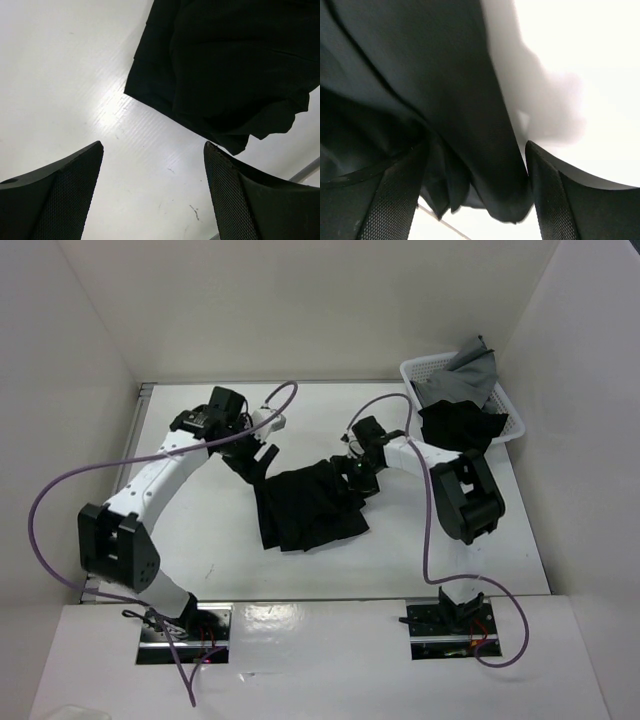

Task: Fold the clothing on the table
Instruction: Fold the skirt

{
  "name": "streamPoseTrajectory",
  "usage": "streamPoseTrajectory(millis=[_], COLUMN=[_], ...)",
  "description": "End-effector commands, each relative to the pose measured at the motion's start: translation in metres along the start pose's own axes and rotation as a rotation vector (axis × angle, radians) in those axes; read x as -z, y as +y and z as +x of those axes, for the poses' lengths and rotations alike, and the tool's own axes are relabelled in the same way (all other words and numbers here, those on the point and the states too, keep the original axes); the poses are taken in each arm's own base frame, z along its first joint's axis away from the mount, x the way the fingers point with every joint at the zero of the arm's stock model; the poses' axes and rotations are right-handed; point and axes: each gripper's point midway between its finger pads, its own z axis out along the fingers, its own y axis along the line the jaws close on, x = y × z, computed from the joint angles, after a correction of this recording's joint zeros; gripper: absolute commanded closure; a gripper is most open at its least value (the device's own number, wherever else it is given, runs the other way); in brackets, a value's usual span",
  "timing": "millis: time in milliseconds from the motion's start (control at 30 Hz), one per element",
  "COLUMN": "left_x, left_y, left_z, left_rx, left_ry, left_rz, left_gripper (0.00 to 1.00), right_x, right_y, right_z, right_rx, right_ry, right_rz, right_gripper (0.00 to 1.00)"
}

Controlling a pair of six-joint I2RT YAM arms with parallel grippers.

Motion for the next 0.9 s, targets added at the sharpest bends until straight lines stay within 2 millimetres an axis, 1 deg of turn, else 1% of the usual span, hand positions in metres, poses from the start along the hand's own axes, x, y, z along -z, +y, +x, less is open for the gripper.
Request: streamPoseTrajectory(millis=[0,33,100,133,167,200,233,267,300,333,367,400,433,467,500,533,567,600,633,667,700,733,767,800,833,867], left_x=[0.03,0.031,0.025,0.014,-0.003,-0.017,-0.027,-0.038,-0.047,-0.052,-0.054,-0.063,-0.065,-0.066,-0.076,-0.08,-0.087,-0.091,-0.095,-0.1,-0.103,-0.107,-0.114,-0.117,-0.12,-0.125], left_y=[-0.016,-0.023,-0.047,-0.067,-0.075,-0.076,-0.071,-0.057,-0.037,-0.014,0.0,0.01,0.019,0.032,0.03,0.029,0.027,0.02,0.012,0.012,0.004,0.002,0.001,0.0,-0.001,0.003], left_z=[-0.016,-0.023,-0.019,-0.014,-0.002,0.004,0.008,0.0,0.005,0.004,0.004,0.01,0.01,0.01,0.016,0.013,0.021,0.023,0.023,0.027,0.028,0.036,0.037,0.04,0.047,0.055], left_rx=[-0.101,-0.14,-0.195,-0.237,-0.241,-0.228,-0.215,-0.196,-0.166,-0.106,-0.074,-0.051,-0.022,0.003,0.005,-0.004,-0.012,-0.038,-0.046,-0.054,-0.065,-0.062,-0.052,-0.051,-0.048,-0.048], left_ry=[-0.052,-0.061,-0.025,0.005,0.038,0.062,0.072,0.043,0.072,0.049,0.046,0.065,0.062,0.057,0.082,0.073,0.091,0.1,0.089,0.098,0.102,0.123,0.126,0.136,0.155,0.178], left_rz=[-0.071,-0.071,-0.035,0.006,0.028,0.021,-0.007,-0.068,-0.151,-0.209,-0.24,-0.248,-0.261,-0.278,-0.257,-0.242,-0.226,-0.206,-0.176,-0.173,-0.15,-0.142,-0.129,-0.126,-0.119,-0.142], left_gripper=[0.13,0.13,0.13,0.13,0.14,0.14,0.16,0.19,0.21,0.23,0.25,0.28,0.29,0.31,0.31,0.32,0.32,0.32,0.32,0.32,0.32,0.32,0.32,0.32,0.32,0.32], right_x=[0.034,0.057,0.077,0.089,0.11,0.115,0.123,0.139,0.133,0.134,0.138,0.128,0.119,0.123,0.11,0.107,0.098,0.091,0.081,0.073,0.06,0.051,0.048,0.04,0.028,0.026], right_y=[-0.004,0.002,0.0,-0.007,0.0,-0.002,-0.003,0.005,0.019,0.034,0.049,0.058,0.074,0.087,0.085,0.086,0.087,0.082,0.086,0.087,0.087,0.086,0.091,0.088,0.081,0.085], right_z=[-0.014,-0.024,-0.03,-0.036,-0.039,-0.037,-0.04,-0.042,-0.032,-0.035,-0.032,-0.025,-0.017,-0.024,-0.014,-0.015,-0.012,-0.015,-0.01,-0.008,-0.01,-0.009,-0.013,-0.012,-0.008,-0.009], right_rx=[-0.074,-0.072,-0.12,-0.142,-0.161,-0.175,-0.187,-0.185,-0.186,-0.163,-0.144,-0.158,-0.139,-0.131,-0.158,-0.216,-0.228,-0.254,-0.253,-0.249,-0.25,-0.241,-0.234,-0.242,-0.242,-0.235], right_ry=[-0.132,-0.209,-0.293,-0.347,-0.411,-0.437,-0.481,-0.533,-0.525,-0.558,-0.578,-0.56,-0.546,-0.596,-0.575,-0.582,-0.584,-0.585,-0.563,-0.552,-0.529,-0.513,-0.508,-0.486,-0.458,-0.455], right_rz=[-0.026,-0.035,-0.026,0.005,0.003,0.014,0.031,0.007,-0.025,-0.065,-0.101,-0.126,-0.154,-0.205,-0.222,-0.251,-0.269,-0.25,-0.241,-0.233,-0.214,-0.189,-0.192,-0.175,-0.151,-0.155], right_gripper=[0.18,0.17,0.17,0.17,0.17,0.18,0.21,0.29,0.36,0.43,0.55,0.61,0.65,0.73,0.76,0.78,0.8,0.85,0.87,0.87,0.88,0.88,0.89,0.91,0.91,0.93])
